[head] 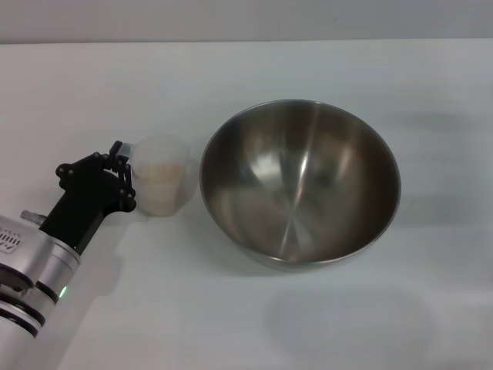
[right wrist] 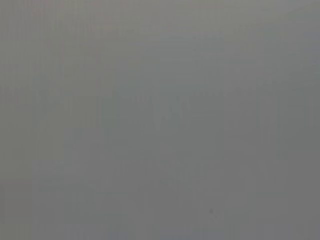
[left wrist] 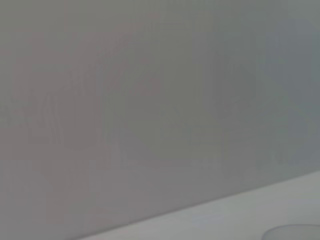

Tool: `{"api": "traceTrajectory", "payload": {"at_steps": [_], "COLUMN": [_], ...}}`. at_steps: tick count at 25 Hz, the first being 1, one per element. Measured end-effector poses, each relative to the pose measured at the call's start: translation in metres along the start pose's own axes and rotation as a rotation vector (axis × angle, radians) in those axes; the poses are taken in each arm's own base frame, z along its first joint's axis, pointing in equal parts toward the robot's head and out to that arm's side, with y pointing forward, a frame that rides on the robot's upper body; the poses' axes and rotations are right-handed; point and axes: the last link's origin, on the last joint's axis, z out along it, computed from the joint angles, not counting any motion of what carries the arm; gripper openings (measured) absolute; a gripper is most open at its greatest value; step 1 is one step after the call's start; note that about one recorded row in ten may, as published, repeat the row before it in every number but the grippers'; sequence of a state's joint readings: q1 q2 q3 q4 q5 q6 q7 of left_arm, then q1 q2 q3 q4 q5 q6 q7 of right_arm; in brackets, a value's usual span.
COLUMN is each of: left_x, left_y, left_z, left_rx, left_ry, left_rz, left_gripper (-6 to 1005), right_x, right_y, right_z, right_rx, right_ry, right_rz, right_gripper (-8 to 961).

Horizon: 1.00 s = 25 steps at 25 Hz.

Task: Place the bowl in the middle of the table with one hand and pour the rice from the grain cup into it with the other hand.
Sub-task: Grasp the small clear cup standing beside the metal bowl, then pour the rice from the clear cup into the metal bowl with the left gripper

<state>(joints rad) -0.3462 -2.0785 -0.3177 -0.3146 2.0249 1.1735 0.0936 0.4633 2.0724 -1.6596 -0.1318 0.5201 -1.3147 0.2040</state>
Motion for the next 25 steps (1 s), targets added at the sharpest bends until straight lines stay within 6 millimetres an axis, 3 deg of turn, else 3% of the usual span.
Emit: {"api": "traceTrajectory", "payload": {"at_steps": [2,10,11,16,18,21,22,25], "left_x": [0.003,0.017,0.032,0.044,0.058,0.06,0.065,0.069], "left_y": [-0.001,-0.007,-0.006,-0.001,0.014,0.019,0.031,0.045], "left_z": [0.001,0.004,0.007,0.012,0.021,0.023,0.026,0.027], "left_rx": [0.004,0.041,0.063,0.064,0.036,0.024,0.004,-0.01], "left_ry": [0.018,0.104,0.191,0.252,0.331,0.35,0.396,0.466], "left_rz": [-0.001,0.018,0.147,0.3,0.584,0.653,0.841,1.113], "left_gripper": [42,31,31,30,30,30,30,30], "right_x": [0.0,0.001,0.001,0.001,0.0,-0.001,-0.001,-0.002], "right_y": [0.0,-0.001,-0.002,-0.002,-0.002,-0.002,-0.002,-0.002], "right_z": [0.0,-0.002,-0.002,-0.001,-0.001,0.0,0.0,0.001], "right_rx": [0.0,0.003,0.003,0.003,0.003,0.001,0.0,0.0], "right_ry": [0.001,0.006,0.007,0.004,0.003,-0.003,-0.004,-0.007], "right_rz": [-0.001,-0.003,-0.004,-0.005,-0.005,-0.005,-0.006,-0.008], "right_gripper": [723,723,723,723,723,723,723,723]}}
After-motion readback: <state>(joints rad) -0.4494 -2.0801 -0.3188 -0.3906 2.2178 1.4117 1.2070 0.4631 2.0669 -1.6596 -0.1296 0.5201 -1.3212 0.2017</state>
